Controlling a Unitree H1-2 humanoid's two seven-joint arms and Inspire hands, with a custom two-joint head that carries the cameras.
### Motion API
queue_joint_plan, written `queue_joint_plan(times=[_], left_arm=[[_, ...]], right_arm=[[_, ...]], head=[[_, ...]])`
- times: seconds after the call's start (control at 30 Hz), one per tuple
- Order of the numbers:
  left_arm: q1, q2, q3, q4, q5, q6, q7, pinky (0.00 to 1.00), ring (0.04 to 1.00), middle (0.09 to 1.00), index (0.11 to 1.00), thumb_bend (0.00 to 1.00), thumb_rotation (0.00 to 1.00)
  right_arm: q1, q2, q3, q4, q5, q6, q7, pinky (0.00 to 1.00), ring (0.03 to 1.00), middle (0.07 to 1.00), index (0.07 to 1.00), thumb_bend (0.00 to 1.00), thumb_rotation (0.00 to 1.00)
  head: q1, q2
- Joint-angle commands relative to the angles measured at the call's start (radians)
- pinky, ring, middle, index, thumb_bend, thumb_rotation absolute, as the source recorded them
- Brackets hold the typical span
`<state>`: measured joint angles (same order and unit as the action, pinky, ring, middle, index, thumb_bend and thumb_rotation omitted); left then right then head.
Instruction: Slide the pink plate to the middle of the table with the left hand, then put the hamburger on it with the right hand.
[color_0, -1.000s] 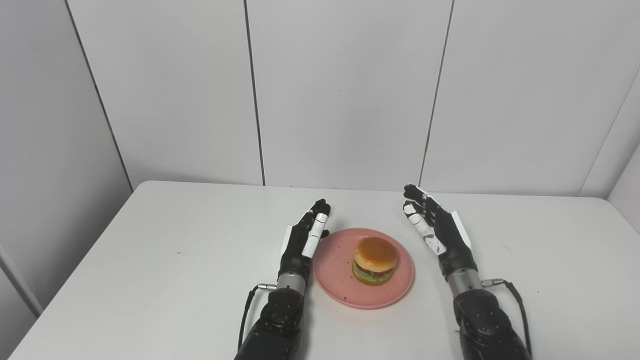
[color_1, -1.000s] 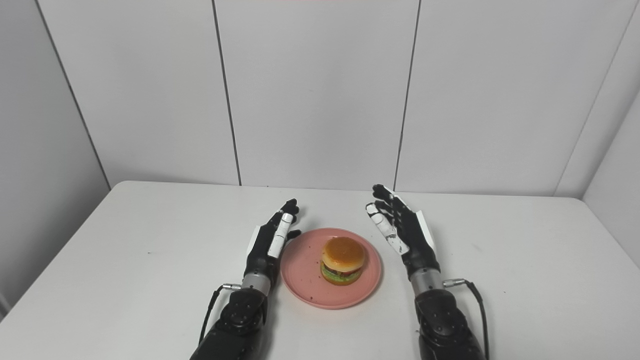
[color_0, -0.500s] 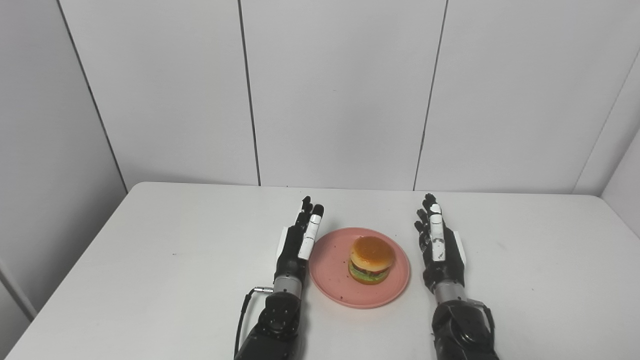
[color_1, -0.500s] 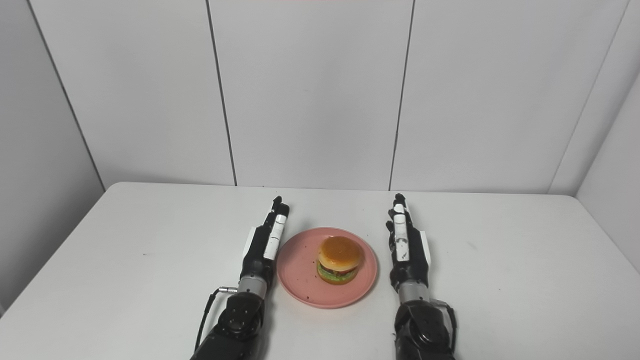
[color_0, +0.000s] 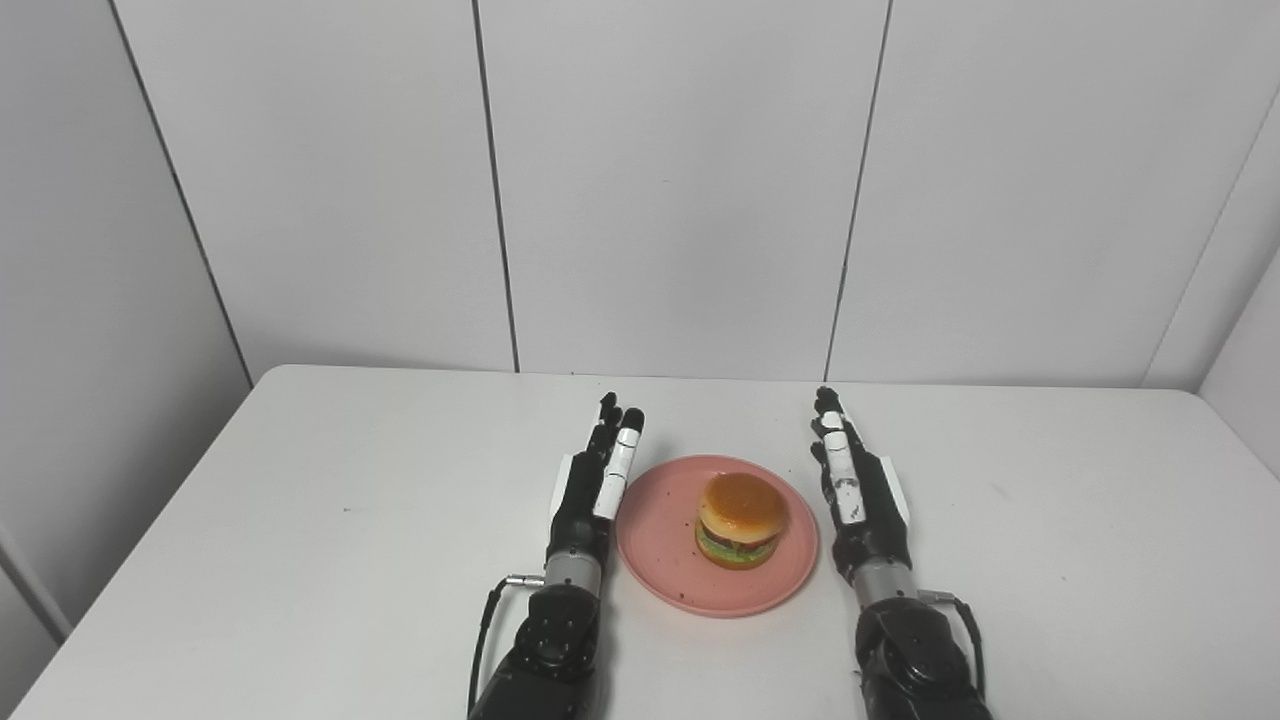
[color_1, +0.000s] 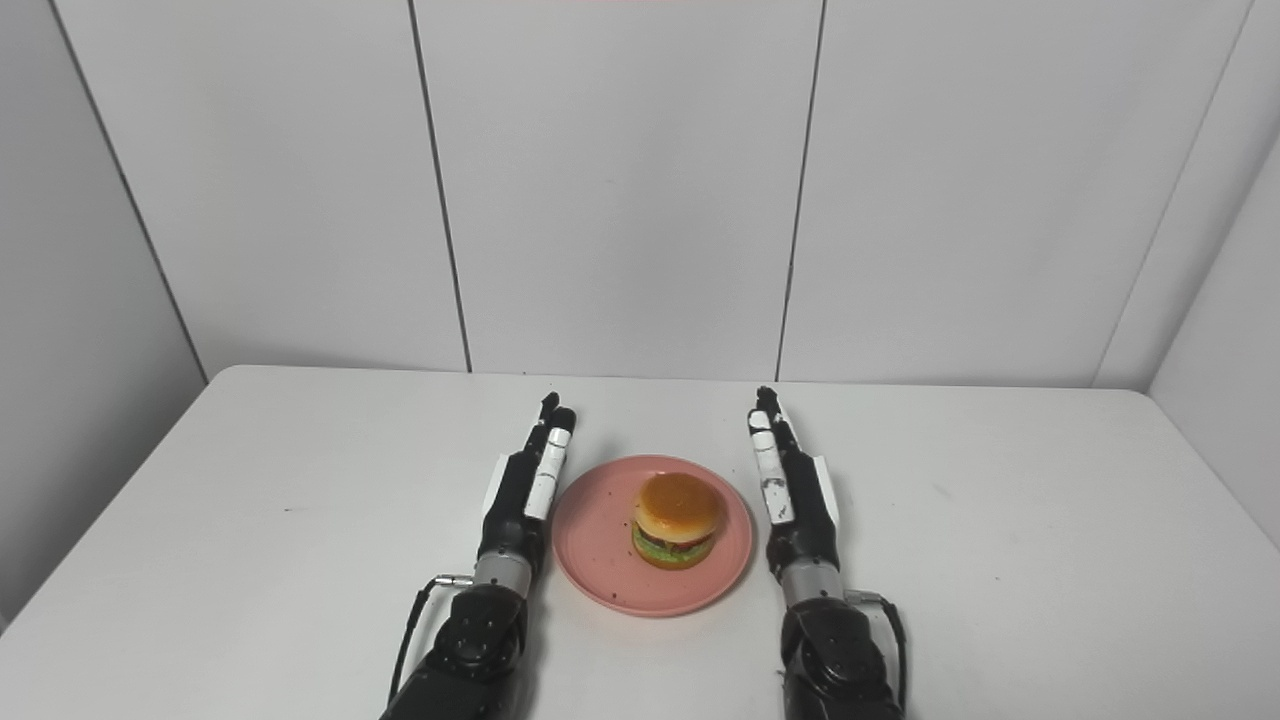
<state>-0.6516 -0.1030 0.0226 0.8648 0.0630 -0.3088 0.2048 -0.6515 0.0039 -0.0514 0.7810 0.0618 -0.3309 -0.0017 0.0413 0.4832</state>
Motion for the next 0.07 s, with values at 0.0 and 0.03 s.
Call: queue_joint_plan(times=[0.0, 0.03], left_arm=[[-0.006, 0.000, 0.011, 0.017, -0.003, -0.018, 0.034, 1.00, 1.000, 1.000, 1.000, 0.71, 0.98], [-0.008, 0.000, 0.015, 0.021, -0.004, -0.017, 0.039, 1.00, 1.000, 1.000, 1.000, 0.72, 0.98]], right_arm=[[-0.018, -0.016, 0.001, -0.032, -0.008, -0.017, 0.002, 1.00, 0.992, 0.978, 0.947, 0.83, 0.97], [-0.016, -0.018, 0.002, -0.035, -0.009, -0.012, 0.002, 1.00, 0.992, 0.979, 0.946, 0.83, 0.96]], head=[[0.012, 0.000], [0.018, 0.000]])
